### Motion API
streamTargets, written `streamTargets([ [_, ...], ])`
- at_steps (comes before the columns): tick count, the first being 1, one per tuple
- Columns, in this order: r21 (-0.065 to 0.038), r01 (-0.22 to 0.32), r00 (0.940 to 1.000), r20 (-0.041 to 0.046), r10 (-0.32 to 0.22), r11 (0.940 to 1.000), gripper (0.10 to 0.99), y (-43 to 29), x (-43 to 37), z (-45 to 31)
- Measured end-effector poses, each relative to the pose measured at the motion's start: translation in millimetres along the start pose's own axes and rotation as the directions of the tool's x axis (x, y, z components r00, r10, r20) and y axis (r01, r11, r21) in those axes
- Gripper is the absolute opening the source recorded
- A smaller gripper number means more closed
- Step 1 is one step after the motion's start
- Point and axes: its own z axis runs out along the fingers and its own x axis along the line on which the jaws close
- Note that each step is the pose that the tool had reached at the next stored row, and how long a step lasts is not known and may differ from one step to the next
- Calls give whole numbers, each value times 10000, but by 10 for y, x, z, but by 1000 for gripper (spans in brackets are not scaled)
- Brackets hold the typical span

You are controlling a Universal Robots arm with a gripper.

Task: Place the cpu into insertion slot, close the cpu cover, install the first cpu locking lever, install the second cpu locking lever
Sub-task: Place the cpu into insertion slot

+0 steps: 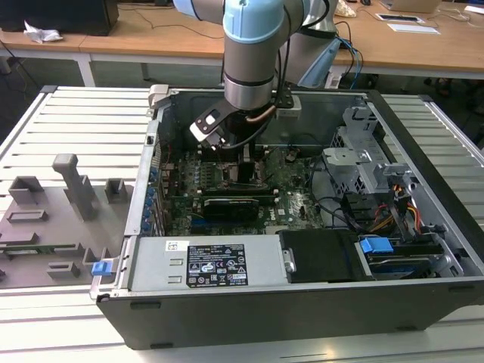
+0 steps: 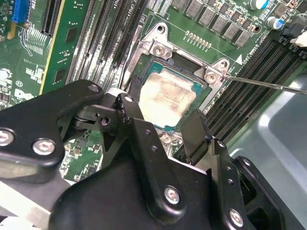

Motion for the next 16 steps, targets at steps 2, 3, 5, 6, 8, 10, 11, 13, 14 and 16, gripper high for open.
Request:
streamTargets([
  [2, 8, 0, 10000, 0, 0, 10000, 604, 1, 2, -29],
  [3, 21, -1, 10000, 1, 1, 10000, 604, 2, 3, -58],
  [5, 60, -1, 10000, 0, 1, 10000, 522, 5, 4, -73],
  [6, 97, -4, 10000, 3, 4, 10000, 459, 10, 4, -77],
  [8, 113, -5, 10000, 6, 5, 9999, 337, 11, 4, -80],
  [10, 126, -6, 10000, 8, 6, 9999, 216, 12, 4, -92],
  [11, 126, -6, 10000, 6, 6, 9999, 157, 12, 5, -96],
  [13, 135, -6, 10000, 7, 6, 9999, 106, 13, 7, -133],
  [14, 140, -6, 10000, 7, 6, 9999, 106, 13, 7, -144],
  [16, 141, -6, 10000, 6, 6, 9999, 106, 14, 8, -155],
])
